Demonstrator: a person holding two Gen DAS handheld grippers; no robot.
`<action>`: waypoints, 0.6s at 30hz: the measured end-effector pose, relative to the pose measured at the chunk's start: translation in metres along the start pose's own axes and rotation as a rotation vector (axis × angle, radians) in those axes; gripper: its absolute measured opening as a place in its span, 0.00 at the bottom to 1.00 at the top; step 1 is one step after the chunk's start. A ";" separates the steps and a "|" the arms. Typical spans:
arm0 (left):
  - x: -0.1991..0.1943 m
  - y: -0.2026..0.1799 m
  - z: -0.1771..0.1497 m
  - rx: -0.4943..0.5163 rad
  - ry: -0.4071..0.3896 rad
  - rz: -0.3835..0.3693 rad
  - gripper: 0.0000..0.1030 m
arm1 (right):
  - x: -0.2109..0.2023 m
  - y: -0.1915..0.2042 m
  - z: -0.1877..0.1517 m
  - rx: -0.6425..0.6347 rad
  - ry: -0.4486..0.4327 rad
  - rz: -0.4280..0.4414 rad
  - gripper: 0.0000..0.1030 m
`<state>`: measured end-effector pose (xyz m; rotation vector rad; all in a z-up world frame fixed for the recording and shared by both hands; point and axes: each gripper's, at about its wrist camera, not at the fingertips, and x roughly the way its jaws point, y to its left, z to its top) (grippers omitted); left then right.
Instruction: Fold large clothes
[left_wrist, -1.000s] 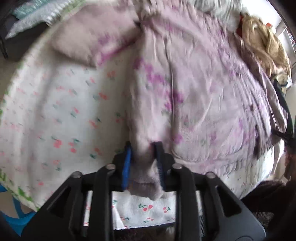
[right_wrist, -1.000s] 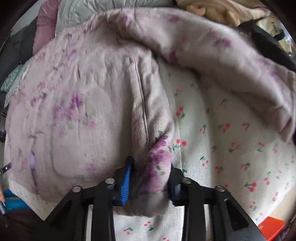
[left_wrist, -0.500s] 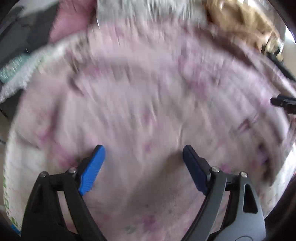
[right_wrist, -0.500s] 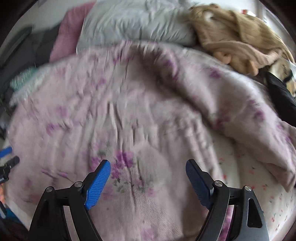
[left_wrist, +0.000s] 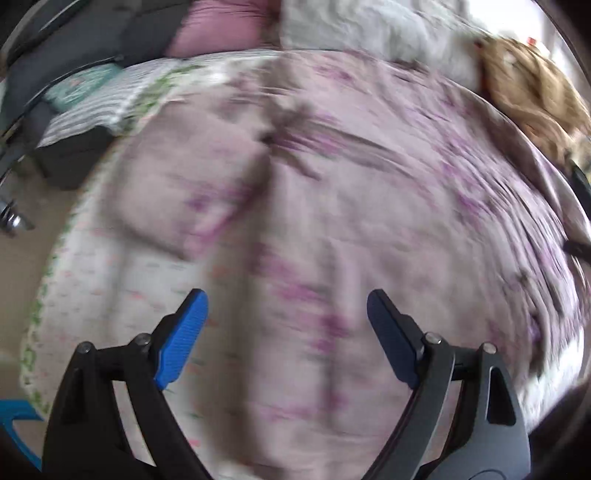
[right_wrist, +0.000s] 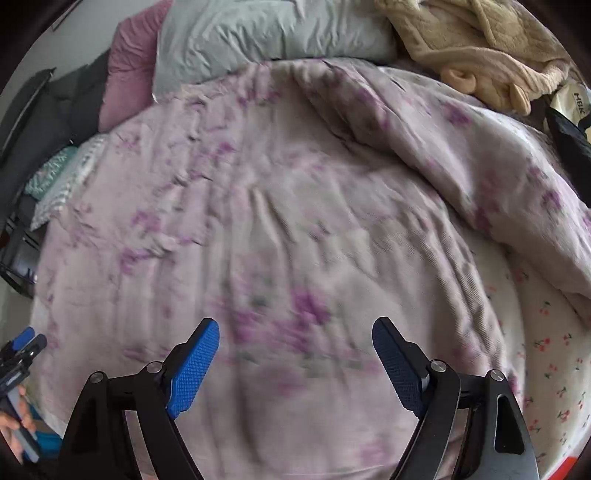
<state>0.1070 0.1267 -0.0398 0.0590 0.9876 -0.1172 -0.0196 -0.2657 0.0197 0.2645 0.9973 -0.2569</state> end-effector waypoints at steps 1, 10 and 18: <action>0.001 0.012 0.005 -0.018 0.005 0.024 0.85 | -0.002 0.008 0.003 -0.005 0.004 0.034 0.84; 0.055 0.036 0.027 0.173 0.011 0.165 0.85 | 0.011 0.058 -0.001 -0.091 0.063 0.098 0.84; 0.101 0.056 0.034 0.099 0.055 0.053 0.80 | 0.024 0.050 -0.002 -0.074 0.119 0.059 0.84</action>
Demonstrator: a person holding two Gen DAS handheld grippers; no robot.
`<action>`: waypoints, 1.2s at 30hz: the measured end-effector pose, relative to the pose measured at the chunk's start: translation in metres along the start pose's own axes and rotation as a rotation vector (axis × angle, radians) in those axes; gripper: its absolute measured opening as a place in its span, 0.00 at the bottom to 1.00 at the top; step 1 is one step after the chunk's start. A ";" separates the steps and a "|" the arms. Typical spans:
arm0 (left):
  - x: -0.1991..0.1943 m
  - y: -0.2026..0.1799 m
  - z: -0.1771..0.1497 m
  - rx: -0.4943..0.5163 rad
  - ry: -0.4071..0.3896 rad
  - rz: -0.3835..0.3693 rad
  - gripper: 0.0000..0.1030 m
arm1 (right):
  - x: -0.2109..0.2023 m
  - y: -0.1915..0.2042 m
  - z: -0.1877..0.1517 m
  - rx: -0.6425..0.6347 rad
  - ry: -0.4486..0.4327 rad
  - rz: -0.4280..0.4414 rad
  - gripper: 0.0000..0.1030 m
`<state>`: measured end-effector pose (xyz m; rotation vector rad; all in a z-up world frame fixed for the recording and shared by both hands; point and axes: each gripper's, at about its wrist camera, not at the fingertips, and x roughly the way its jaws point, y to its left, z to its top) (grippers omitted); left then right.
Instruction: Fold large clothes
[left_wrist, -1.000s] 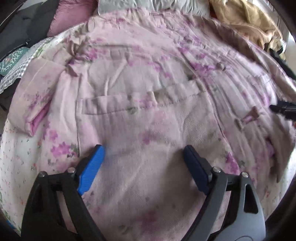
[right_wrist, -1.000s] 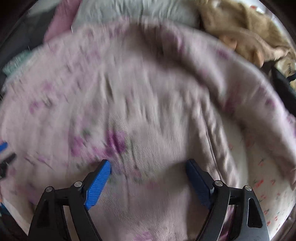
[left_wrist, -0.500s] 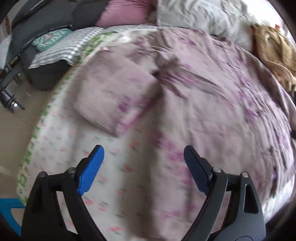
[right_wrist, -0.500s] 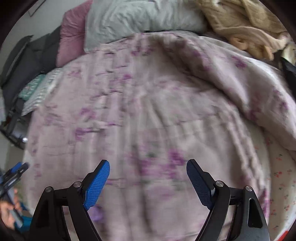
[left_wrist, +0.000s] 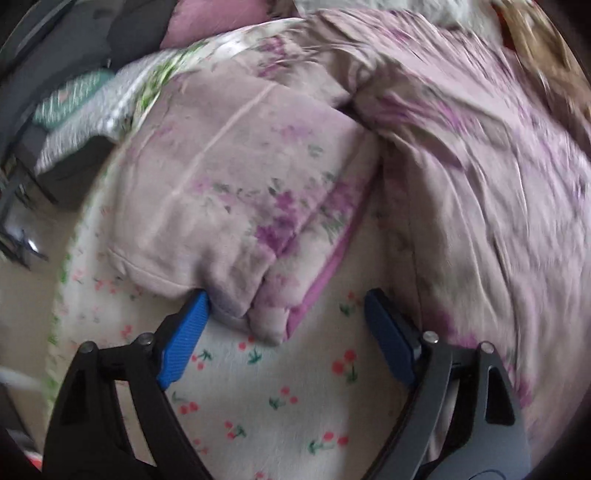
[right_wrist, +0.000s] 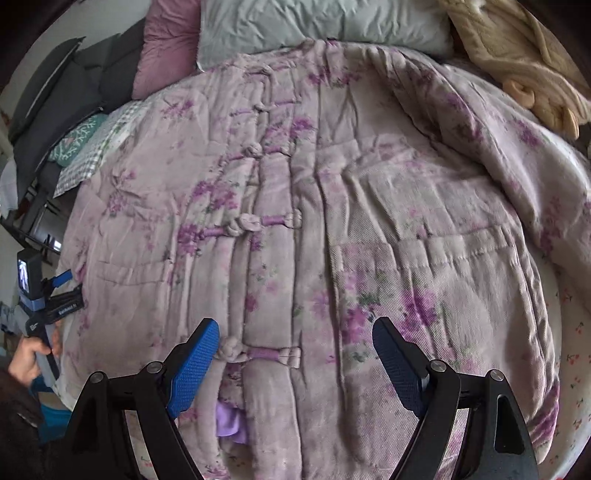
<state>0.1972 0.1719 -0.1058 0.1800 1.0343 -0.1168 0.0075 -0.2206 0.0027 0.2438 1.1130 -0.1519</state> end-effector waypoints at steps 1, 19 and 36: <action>0.002 0.005 0.003 -0.031 0.001 -0.011 0.75 | 0.001 -0.002 0.000 0.006 0.004 0.003 0.84; -0.087 0.203 0.017 -0.633 -0.275 -0.007 0.32 | 0.007 0.015 0.001 -0.019 0.006 -0.025 0.84; 0.022 0.265 -0.045 -1.079 -0.155 -0.075 0.76 | 0.030 0.028 -0.010 -0.086 0.064 -0.060 0.84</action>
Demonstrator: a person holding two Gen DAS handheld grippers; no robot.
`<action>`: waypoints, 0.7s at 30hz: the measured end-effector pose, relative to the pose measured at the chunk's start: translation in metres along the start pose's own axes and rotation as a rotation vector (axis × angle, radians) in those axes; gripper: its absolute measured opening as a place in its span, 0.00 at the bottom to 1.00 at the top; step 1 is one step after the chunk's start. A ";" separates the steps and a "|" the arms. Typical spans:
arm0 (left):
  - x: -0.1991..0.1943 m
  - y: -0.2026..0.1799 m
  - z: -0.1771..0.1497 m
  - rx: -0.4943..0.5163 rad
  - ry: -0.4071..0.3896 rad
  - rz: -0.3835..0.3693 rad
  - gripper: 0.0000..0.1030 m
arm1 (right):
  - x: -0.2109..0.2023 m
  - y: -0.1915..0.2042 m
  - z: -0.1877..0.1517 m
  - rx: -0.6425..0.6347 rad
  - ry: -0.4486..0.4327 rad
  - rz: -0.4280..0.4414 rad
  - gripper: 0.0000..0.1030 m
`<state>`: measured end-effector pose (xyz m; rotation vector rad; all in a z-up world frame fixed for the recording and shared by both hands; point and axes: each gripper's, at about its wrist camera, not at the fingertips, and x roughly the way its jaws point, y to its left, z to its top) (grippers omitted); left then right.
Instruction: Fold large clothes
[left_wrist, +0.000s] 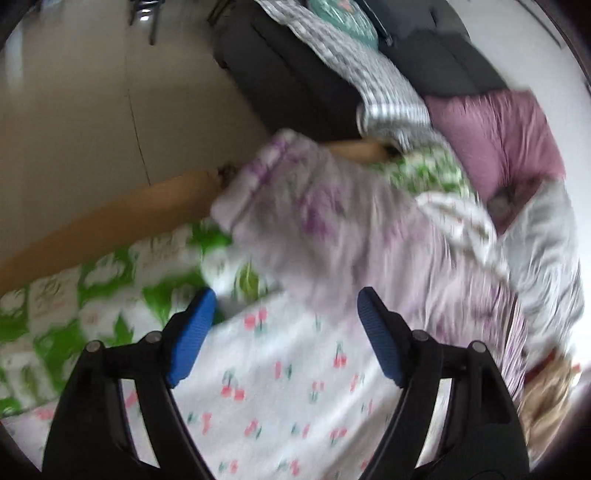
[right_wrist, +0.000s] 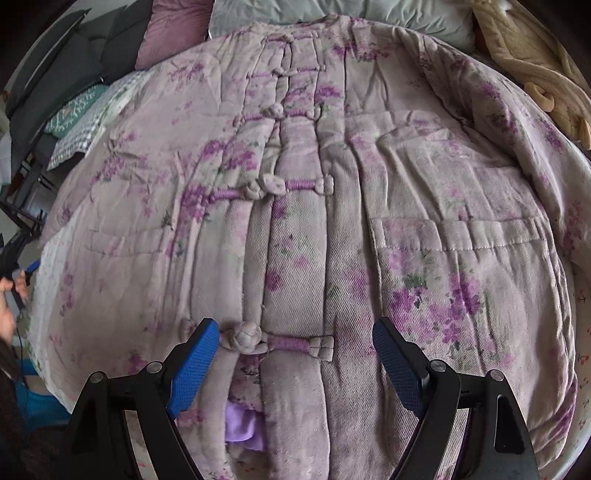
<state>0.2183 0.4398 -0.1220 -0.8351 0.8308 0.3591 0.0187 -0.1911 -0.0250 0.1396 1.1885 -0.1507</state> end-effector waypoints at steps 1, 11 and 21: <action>0.001 0.000 0.005 -0.005 -0.027 -0.005 0.74 | 0.003 -0.001 0.000 0.001 0.005 -0.009 0.84; 0.005 -0.018 0.020 0.155 -0.235 0.254 0.13 | 0.011 0.004 0.009 -0.008 0.000 -0.021 0.84; -0.033 -0.082 -0.026 0.390 -0.167 0.317 0.86 | -0.027 -0.042 0.017 0.123 -0.167 -0.104 0.84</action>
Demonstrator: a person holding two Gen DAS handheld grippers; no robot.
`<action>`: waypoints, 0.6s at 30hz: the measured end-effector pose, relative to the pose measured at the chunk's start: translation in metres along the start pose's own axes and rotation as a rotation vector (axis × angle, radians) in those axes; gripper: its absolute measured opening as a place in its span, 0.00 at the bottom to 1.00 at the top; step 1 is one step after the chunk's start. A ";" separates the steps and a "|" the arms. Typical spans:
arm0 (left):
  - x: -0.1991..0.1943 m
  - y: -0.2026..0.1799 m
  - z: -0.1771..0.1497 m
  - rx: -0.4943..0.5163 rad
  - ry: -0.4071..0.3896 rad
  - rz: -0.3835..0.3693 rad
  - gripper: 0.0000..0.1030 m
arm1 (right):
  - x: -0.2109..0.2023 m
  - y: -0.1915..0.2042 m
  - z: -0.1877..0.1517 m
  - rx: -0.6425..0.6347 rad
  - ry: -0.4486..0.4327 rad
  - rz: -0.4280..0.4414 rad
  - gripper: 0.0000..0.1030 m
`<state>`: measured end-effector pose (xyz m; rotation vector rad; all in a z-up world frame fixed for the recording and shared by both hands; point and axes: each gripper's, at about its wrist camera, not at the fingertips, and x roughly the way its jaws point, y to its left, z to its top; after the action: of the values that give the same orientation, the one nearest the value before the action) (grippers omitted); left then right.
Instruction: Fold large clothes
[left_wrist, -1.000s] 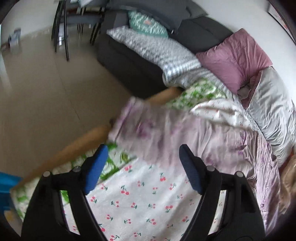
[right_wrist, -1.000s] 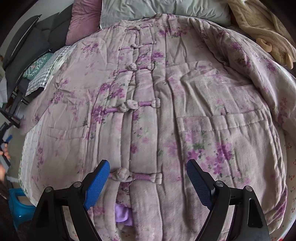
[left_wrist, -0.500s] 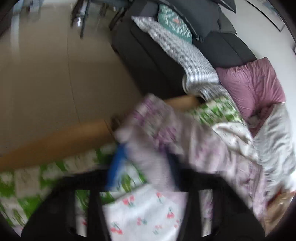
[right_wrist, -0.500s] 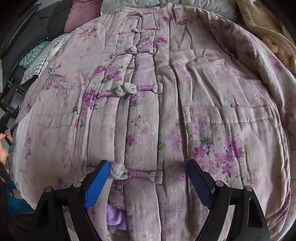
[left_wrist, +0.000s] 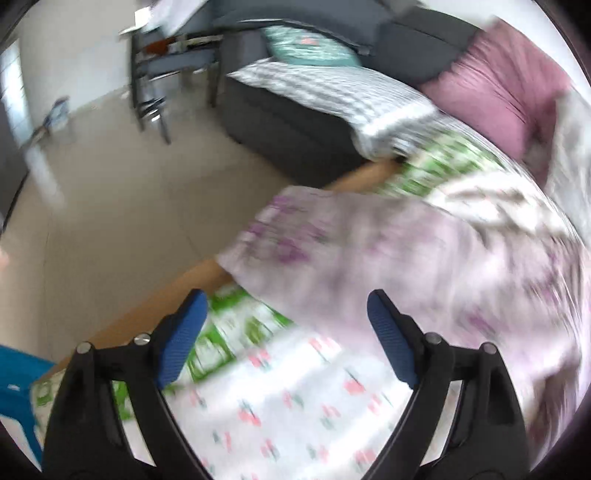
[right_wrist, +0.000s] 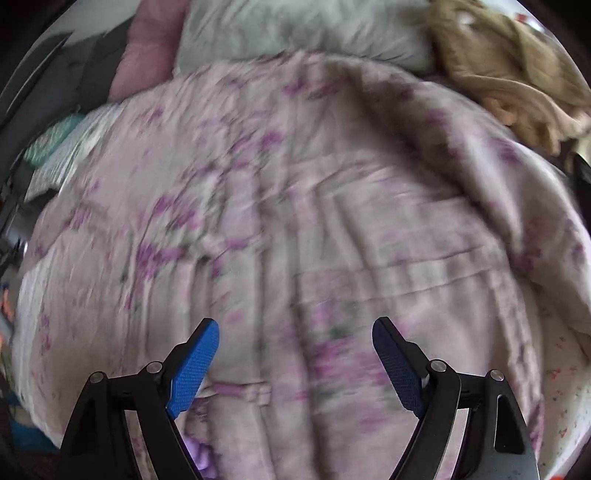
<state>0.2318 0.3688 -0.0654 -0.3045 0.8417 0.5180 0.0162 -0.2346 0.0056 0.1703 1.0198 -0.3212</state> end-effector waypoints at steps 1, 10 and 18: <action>-0.008 -0.010 -0.005 0.036 0.035 -0.014 0.87 | -0.004 -0.014 0.001 0.040 -0.007 -0.014 0.84; -0.108 -0.090 -0.055 0.199 0.202 -0.228 0.94 | -0.072 -0.152 0.000 0.325 -0.115 -0.176 0.84; -0.196 -0.168 -0.098 0.293 0.193 -0.432 0.99 | -0.119 -0.289 -0.037 0.562 -0.139 -0.318 0.84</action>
<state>0.1537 0.1224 0.0327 -0.2585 0.9914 -0.0397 -0.1691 -0.4735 0.0911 0.4871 0.7973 -0.8964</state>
